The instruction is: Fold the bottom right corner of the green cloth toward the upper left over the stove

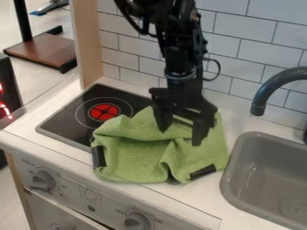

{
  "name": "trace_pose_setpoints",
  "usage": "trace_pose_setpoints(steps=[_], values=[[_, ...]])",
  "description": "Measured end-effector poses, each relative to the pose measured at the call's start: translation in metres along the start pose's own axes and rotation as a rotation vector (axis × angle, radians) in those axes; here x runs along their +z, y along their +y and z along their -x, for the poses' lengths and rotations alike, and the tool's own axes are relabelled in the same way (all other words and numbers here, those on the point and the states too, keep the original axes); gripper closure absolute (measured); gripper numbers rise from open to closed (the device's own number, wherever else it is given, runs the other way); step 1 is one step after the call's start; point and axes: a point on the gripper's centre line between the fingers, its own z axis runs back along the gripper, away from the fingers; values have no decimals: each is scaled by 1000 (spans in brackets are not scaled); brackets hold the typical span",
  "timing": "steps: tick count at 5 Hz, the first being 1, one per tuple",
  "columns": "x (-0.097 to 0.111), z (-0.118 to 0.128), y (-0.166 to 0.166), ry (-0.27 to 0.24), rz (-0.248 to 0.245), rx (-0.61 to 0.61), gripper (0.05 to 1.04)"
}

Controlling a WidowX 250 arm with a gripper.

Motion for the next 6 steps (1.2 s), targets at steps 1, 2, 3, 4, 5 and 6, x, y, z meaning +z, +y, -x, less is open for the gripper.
trace_pose_setpoints(steps=[1, 2, 3, 4, 5, 6], values=[[-11, 14, -15, 24, -61, -78, 85], [-26, 24, -22, 42, -77, -125, 85], [-31, 23, -37, 21, -74, -178, 85], [-39, 21, -37, 6, -81, -181, 85], [-55, 24, -33, 44, -104, -196, 85], [-62, 20, -31, 51, -121, -187, 85]])
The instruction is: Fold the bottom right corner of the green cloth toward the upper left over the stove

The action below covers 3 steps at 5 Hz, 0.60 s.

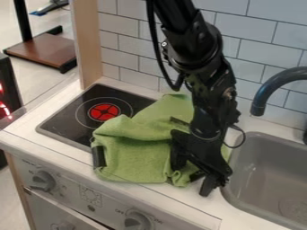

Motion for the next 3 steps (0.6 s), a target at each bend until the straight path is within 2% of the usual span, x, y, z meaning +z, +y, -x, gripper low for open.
trace_pose_setpoints(steps=[1, 2, 3], values=[[-4, -2, 2, 6, -14, 3, 140], [-5, -5, 4, -15, -31, 1, 395], [-2, -3, 3, -18, -18, 4, 672]])
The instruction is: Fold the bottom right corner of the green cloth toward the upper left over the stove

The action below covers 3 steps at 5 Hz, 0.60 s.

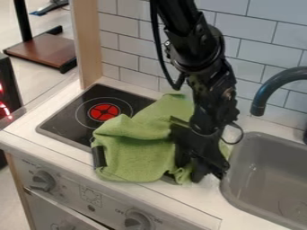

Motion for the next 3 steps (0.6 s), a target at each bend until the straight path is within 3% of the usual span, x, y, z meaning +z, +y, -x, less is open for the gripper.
trace_pose_setpoints(steps=[1, 2, 3], values=[[2, 2, -3, -2, 18, -12, 859], [4, 10, -7, 22, 51, -21, 981], [24, 8, -12, 4, 124, -30, 1024]])
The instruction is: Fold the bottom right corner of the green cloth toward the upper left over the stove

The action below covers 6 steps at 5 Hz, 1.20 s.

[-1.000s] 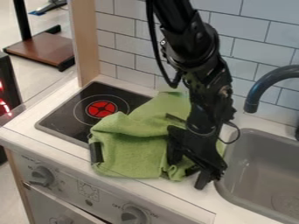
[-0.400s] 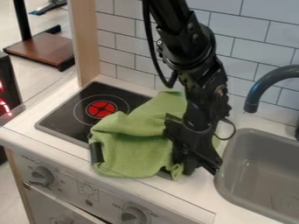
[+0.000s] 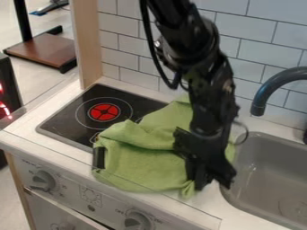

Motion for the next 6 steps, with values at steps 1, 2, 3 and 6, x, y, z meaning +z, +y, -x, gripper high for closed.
trace_pose_setpoints(steps=[1, 2, 3, 6], values=[[21, -4, -3, -12, 47, 7, 1030], [41, -21, 16, -55, 55, 68, 1030], [55, -34, 46, -95, 50, 162, 1030], [33, -29, 126, -37, 21, 413, 1030]])
